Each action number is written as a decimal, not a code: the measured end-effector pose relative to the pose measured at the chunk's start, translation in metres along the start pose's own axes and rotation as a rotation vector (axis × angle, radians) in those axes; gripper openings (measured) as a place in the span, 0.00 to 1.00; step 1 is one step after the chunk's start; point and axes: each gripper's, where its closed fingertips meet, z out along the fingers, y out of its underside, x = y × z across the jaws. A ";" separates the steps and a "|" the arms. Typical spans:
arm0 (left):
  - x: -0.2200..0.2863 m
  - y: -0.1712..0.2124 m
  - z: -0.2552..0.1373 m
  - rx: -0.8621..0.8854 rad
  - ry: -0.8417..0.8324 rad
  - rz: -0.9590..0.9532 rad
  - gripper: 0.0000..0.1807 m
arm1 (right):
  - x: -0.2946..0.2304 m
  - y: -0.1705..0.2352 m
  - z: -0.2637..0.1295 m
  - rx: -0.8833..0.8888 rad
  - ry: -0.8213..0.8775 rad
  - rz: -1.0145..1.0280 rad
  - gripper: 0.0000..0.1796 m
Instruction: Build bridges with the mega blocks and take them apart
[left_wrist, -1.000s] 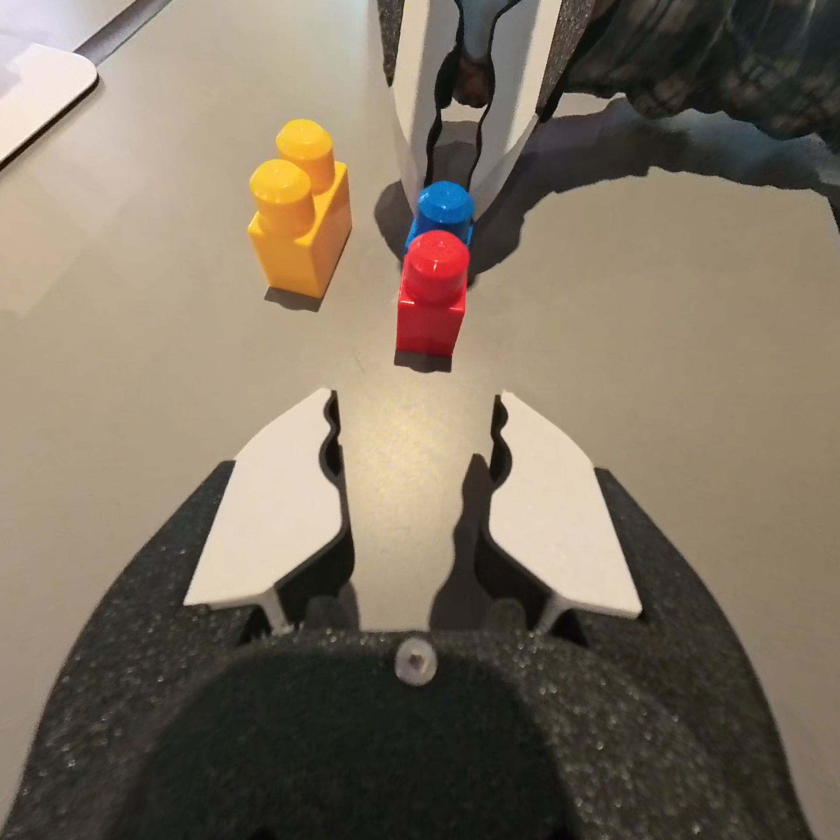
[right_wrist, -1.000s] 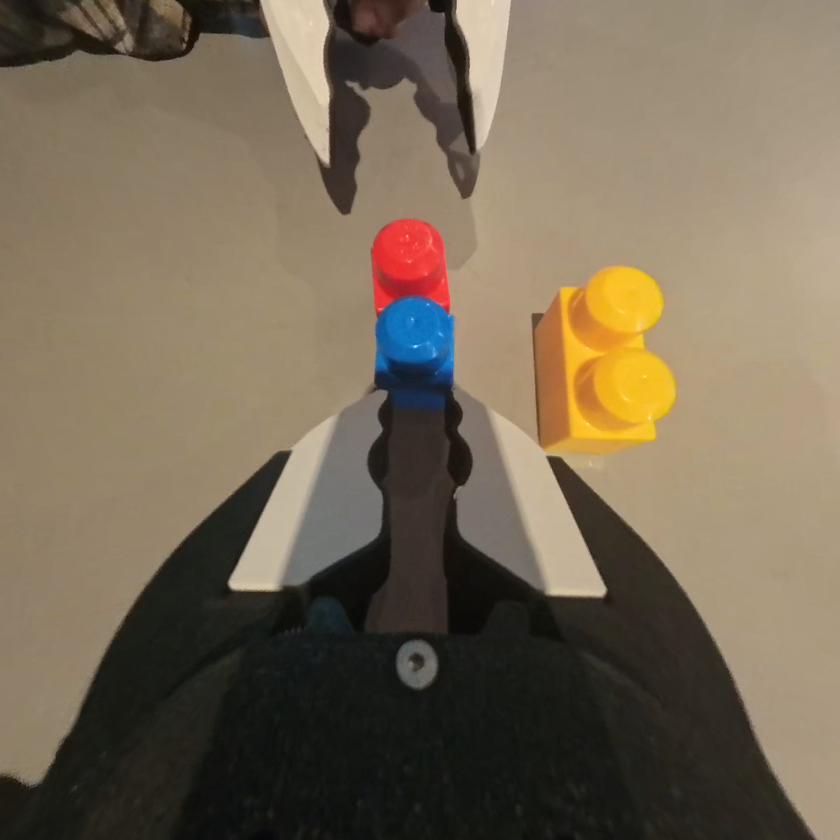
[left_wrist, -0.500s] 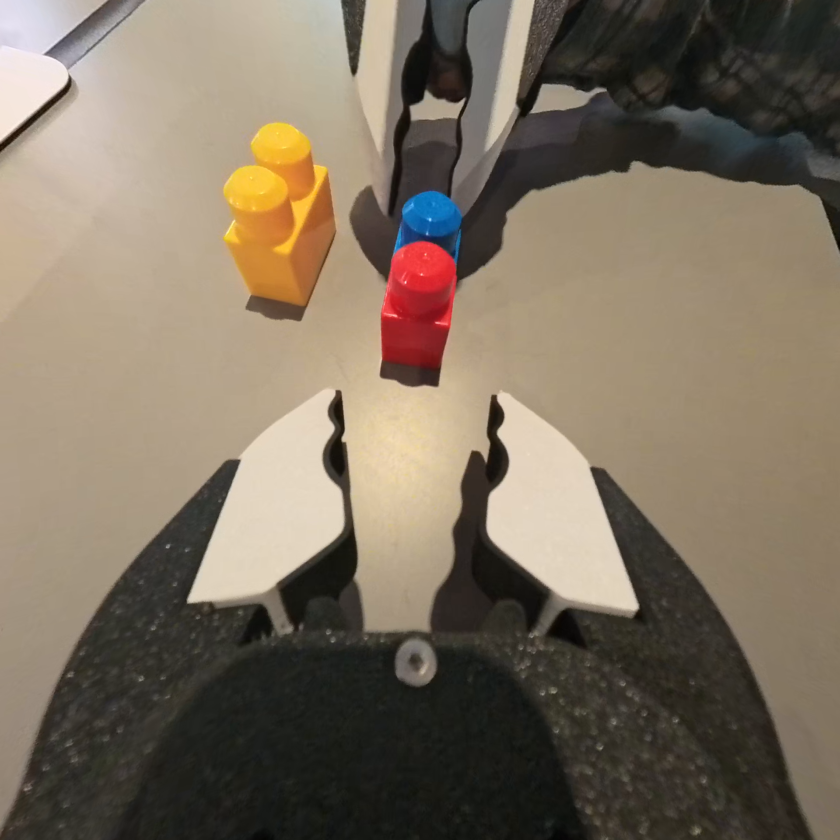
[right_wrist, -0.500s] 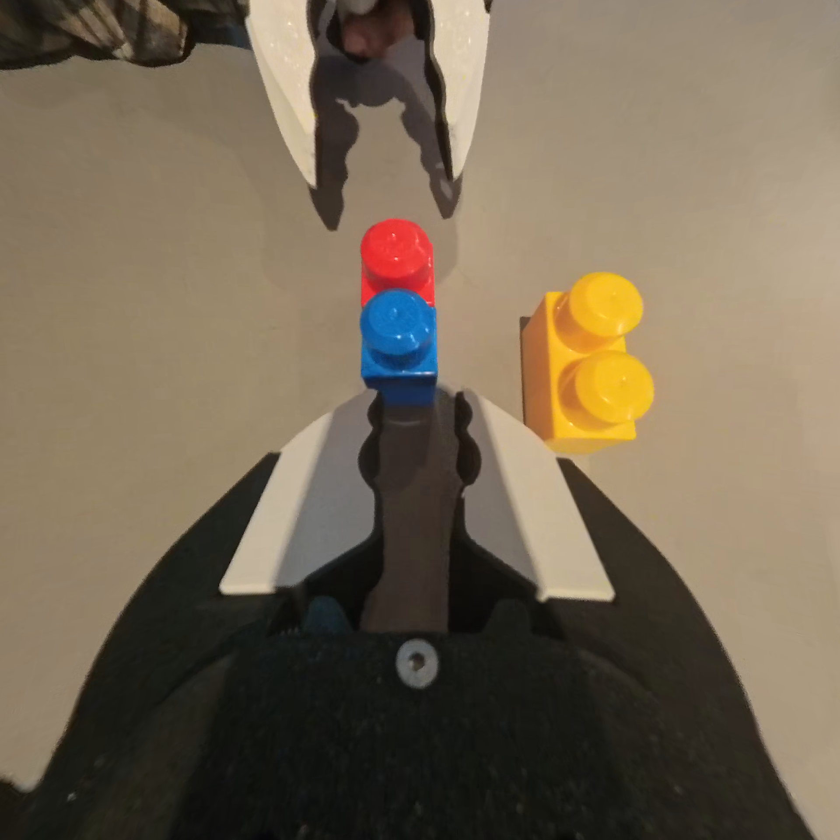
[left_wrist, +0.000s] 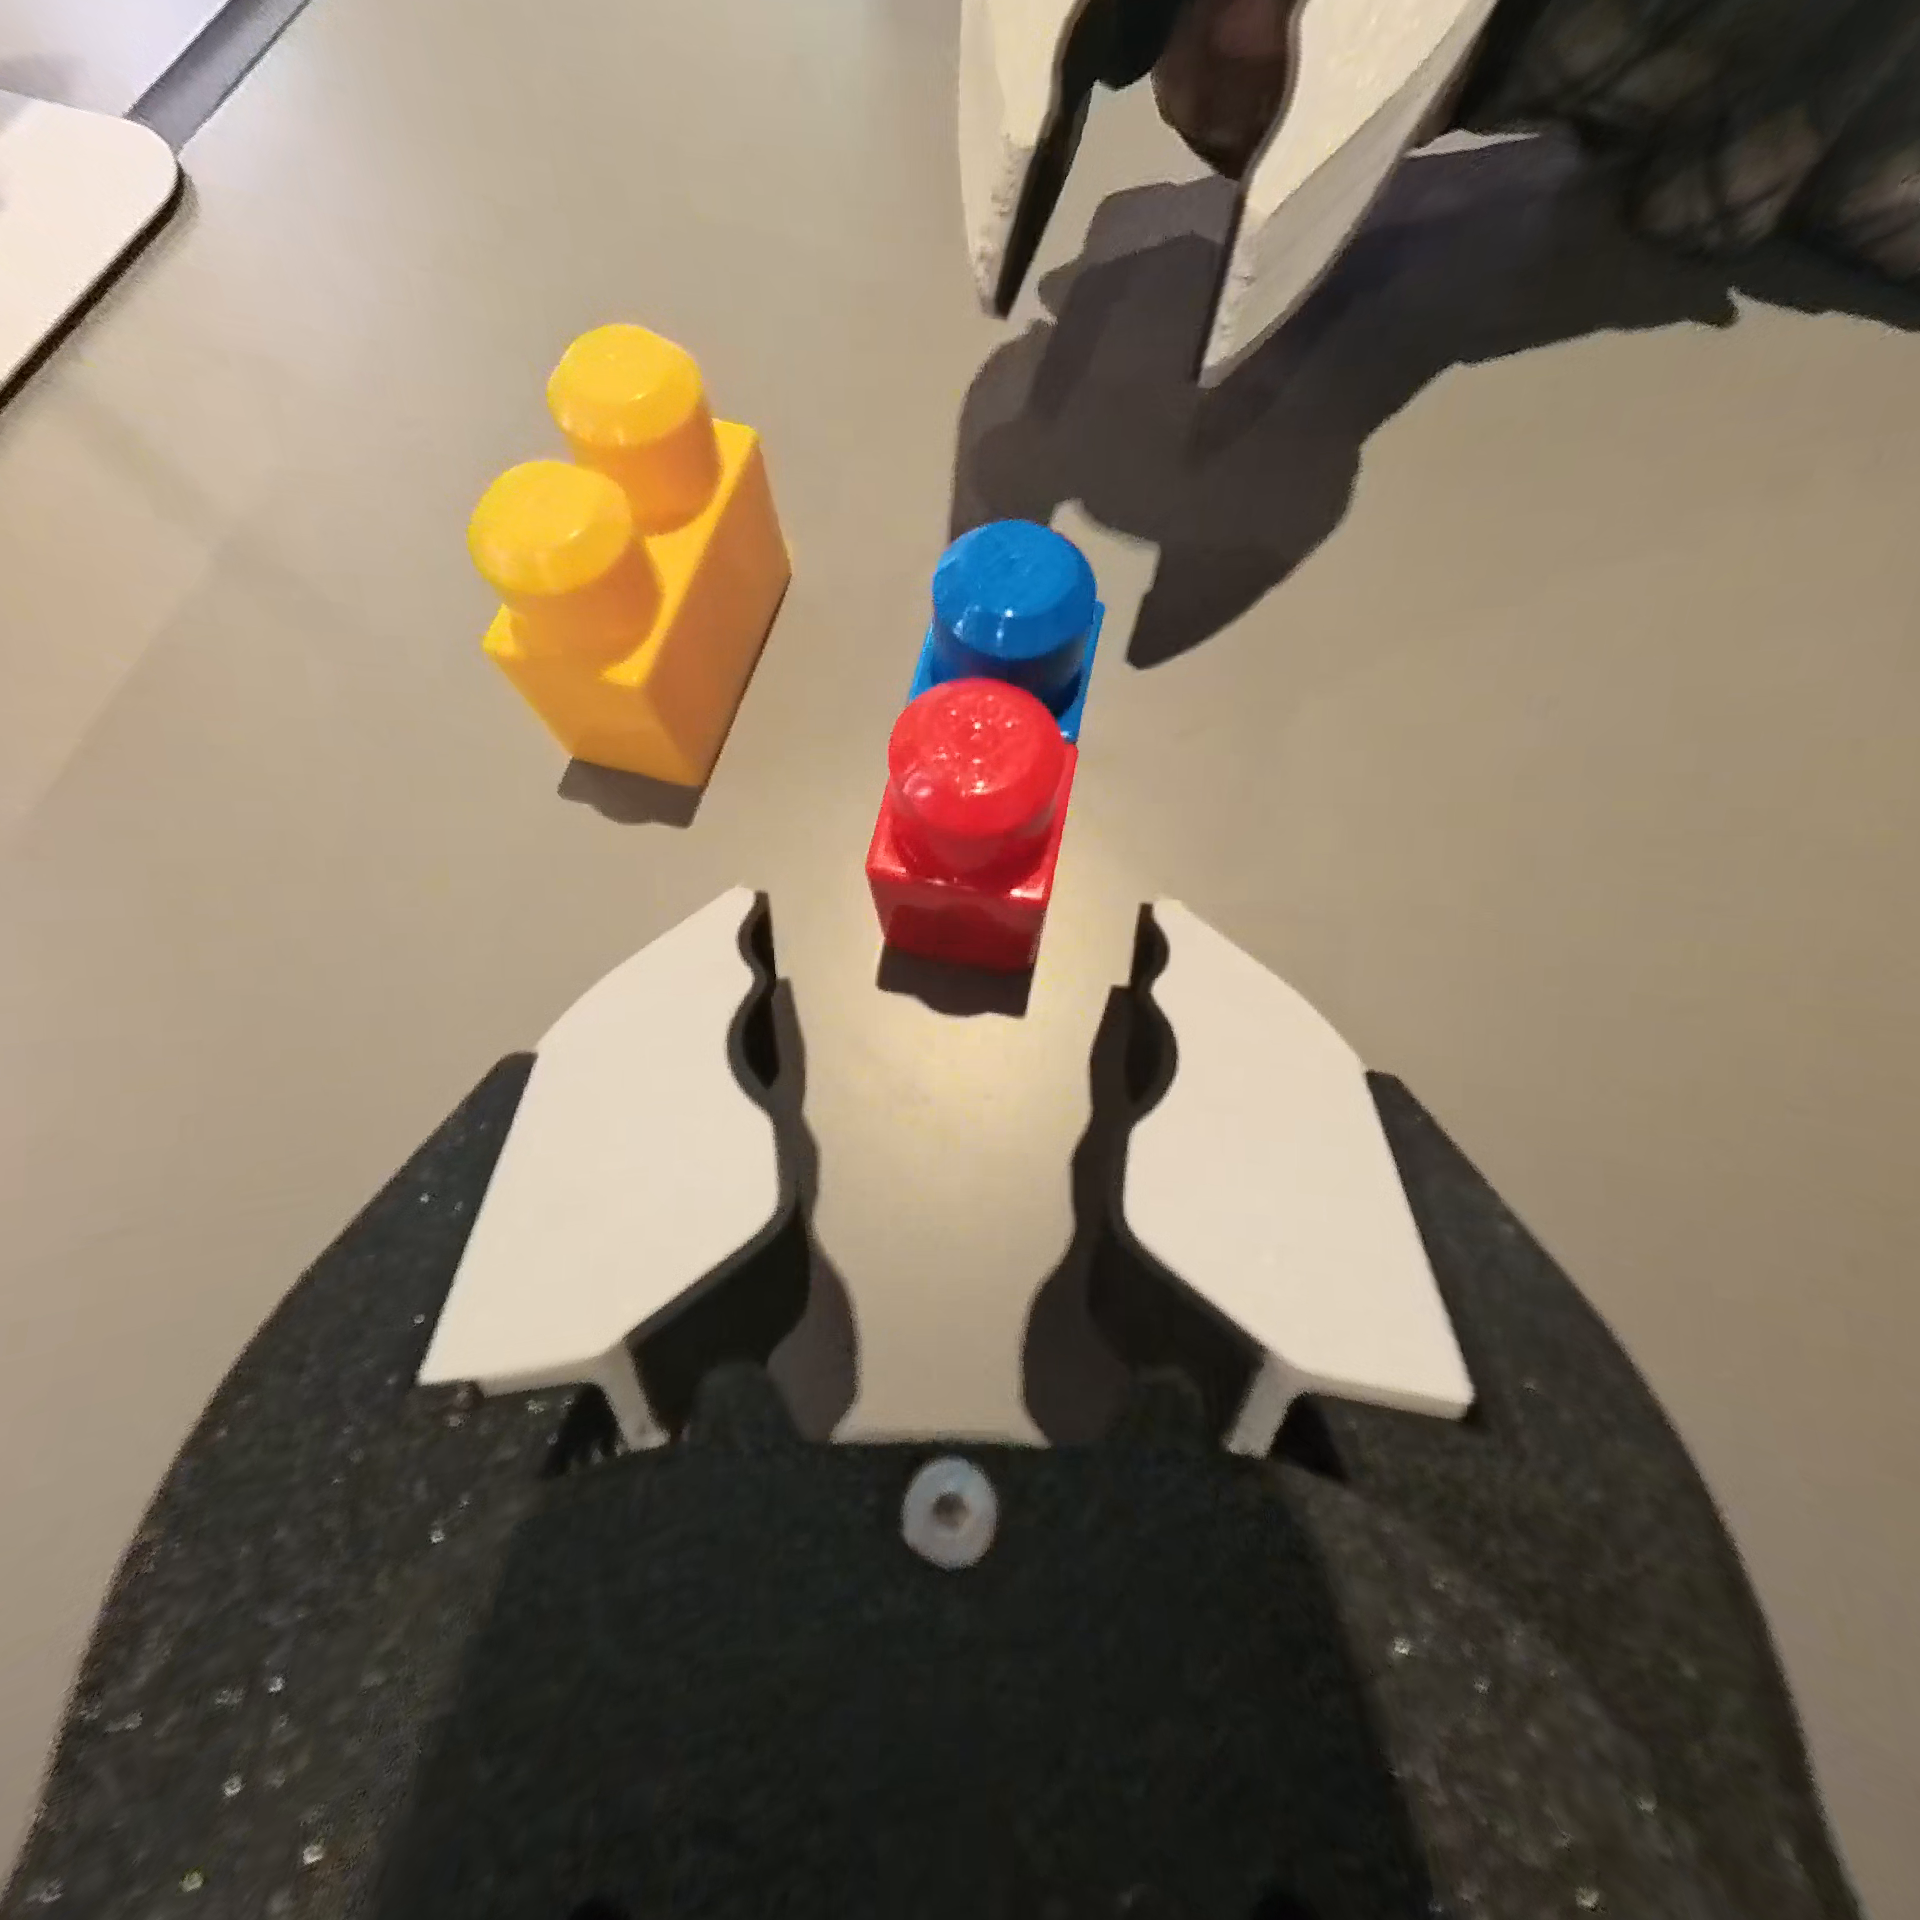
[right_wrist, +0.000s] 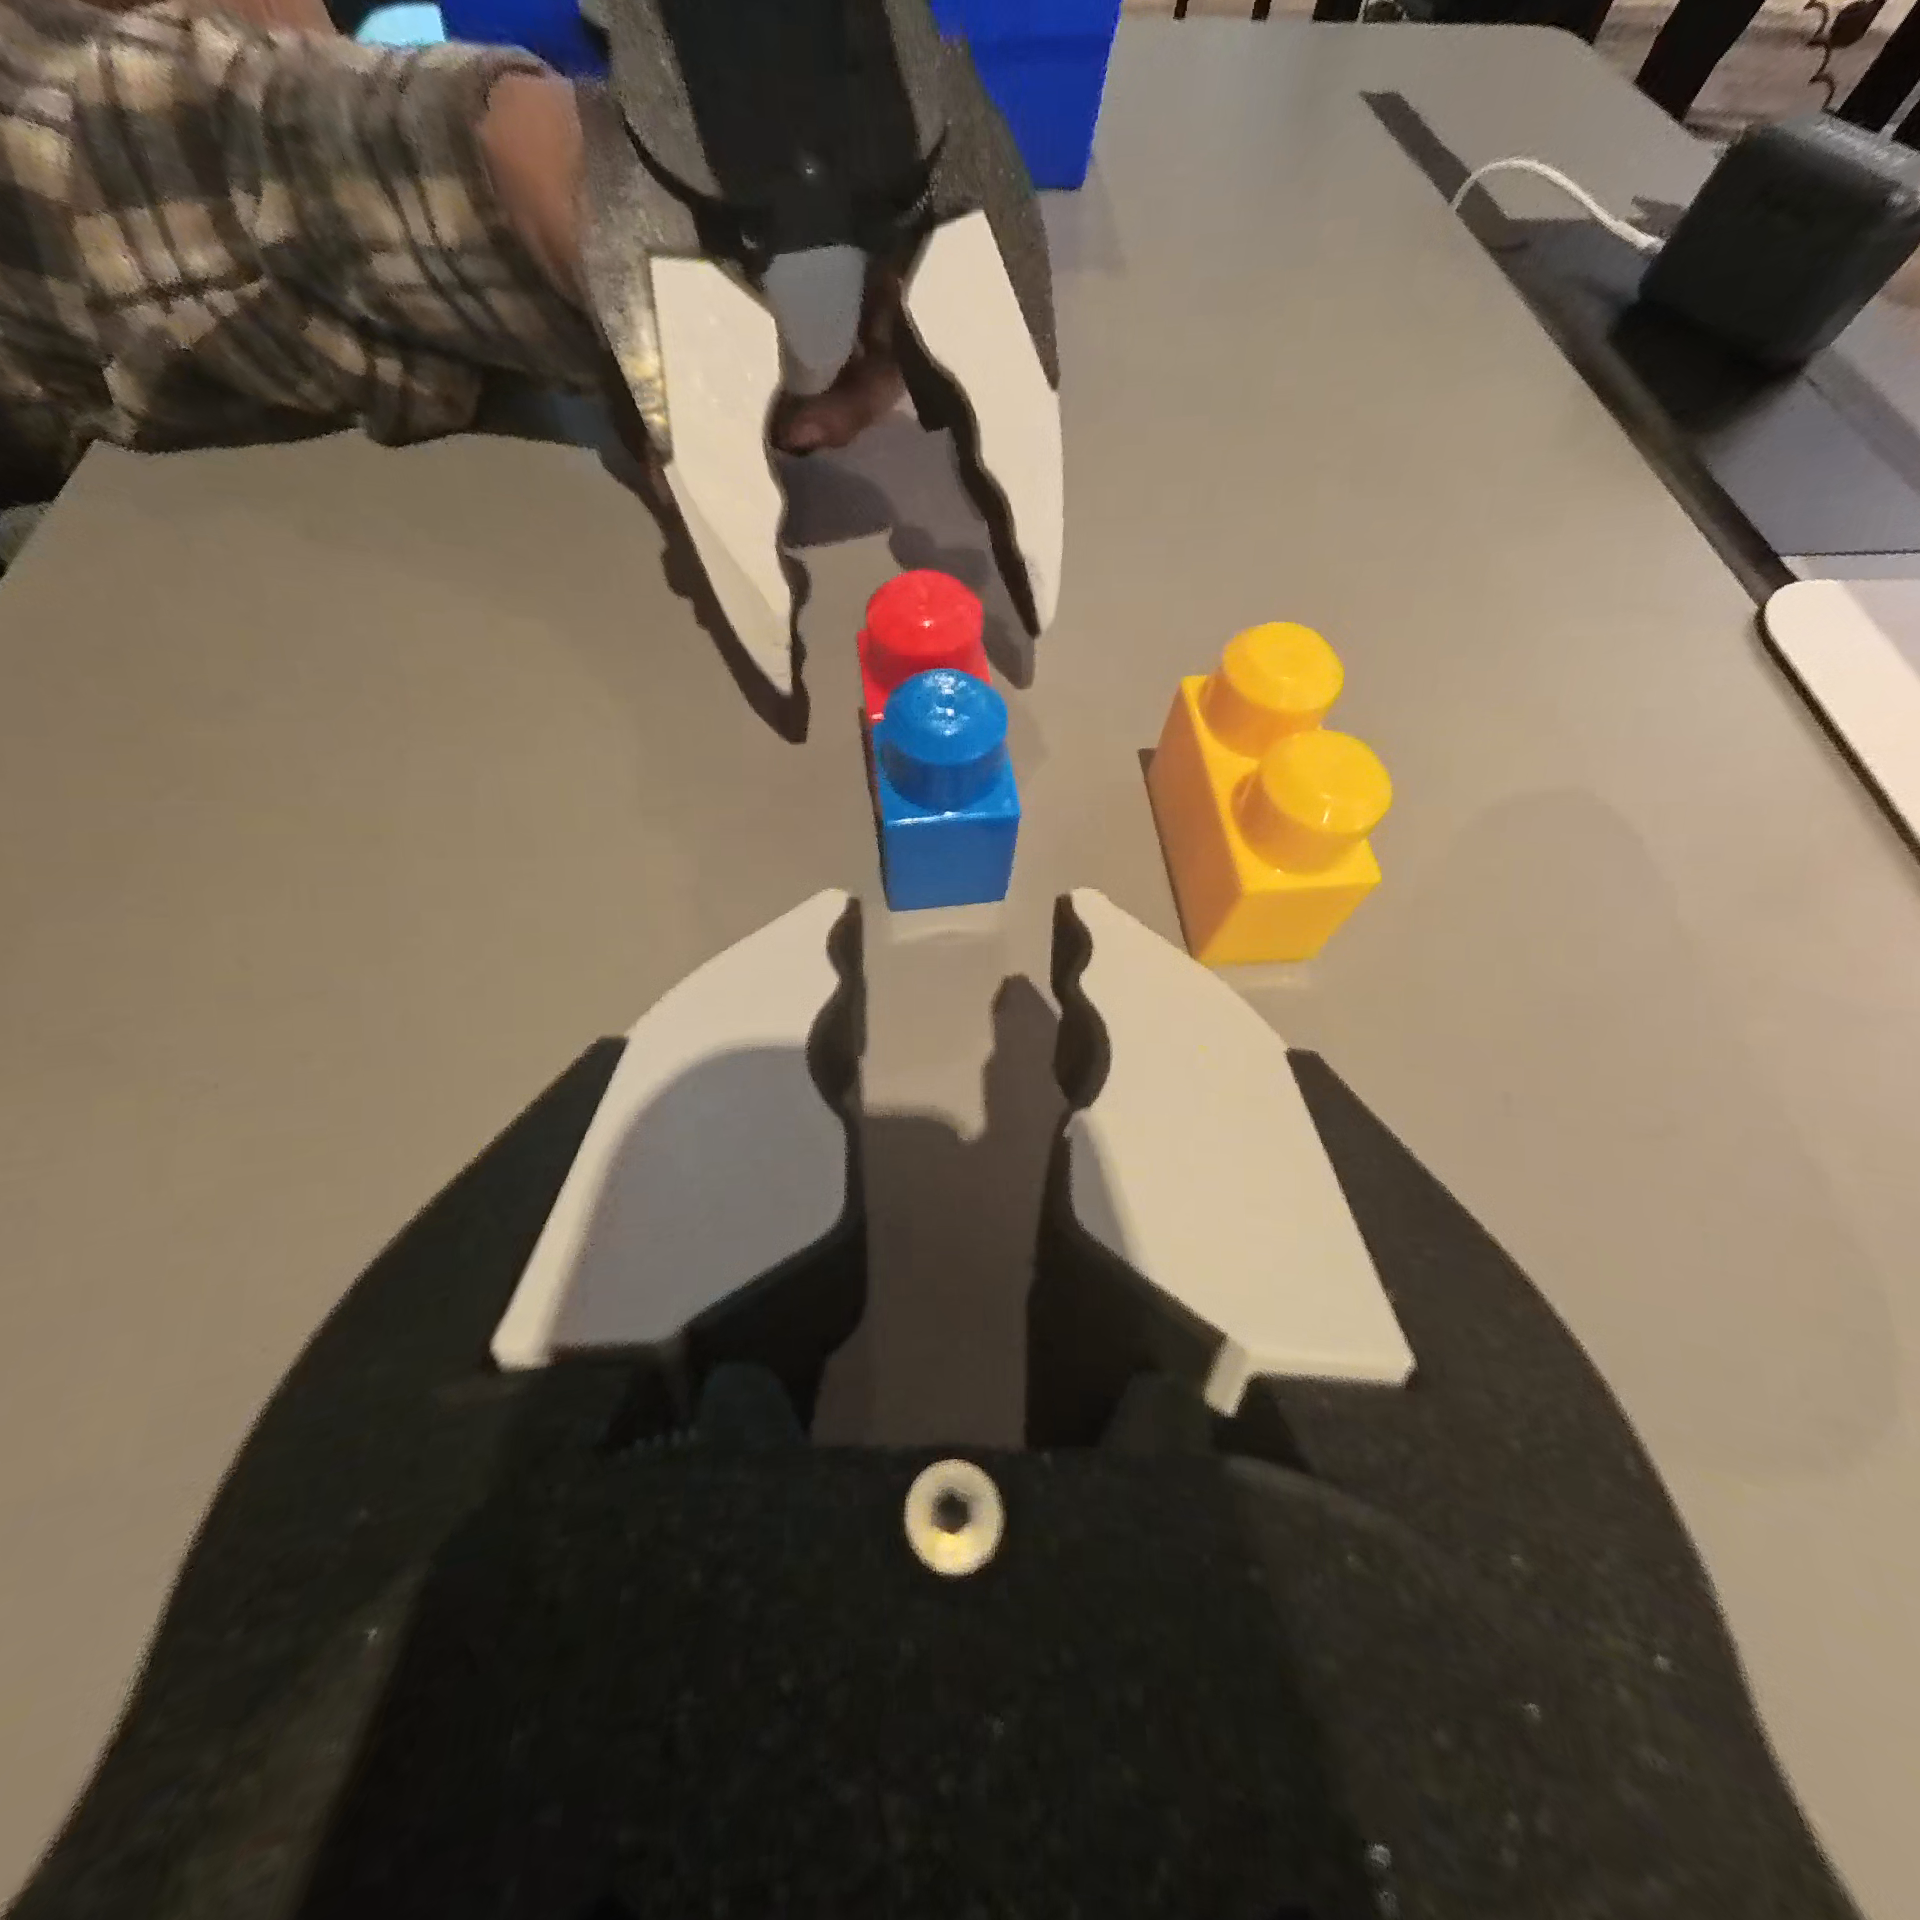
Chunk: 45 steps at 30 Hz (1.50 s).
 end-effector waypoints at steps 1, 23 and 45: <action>0.000 0.000 0.002 -0.007 0.000 0.000 0.37 | 0.000 0.001 0.000 -0.008 0.003 -0.007 0.19; 0.001 -0.005 0.015 -0.140 0.015 0.089 0.37 | -0.009 0.006 0.004 -0.030 -0.031 -0.025 0.21; 0.002 -0.004 -0.002 -0.008 0.006 0.065 0.36 | -0.003 0.003 0.002 0.011 -0.013 0.013 0.22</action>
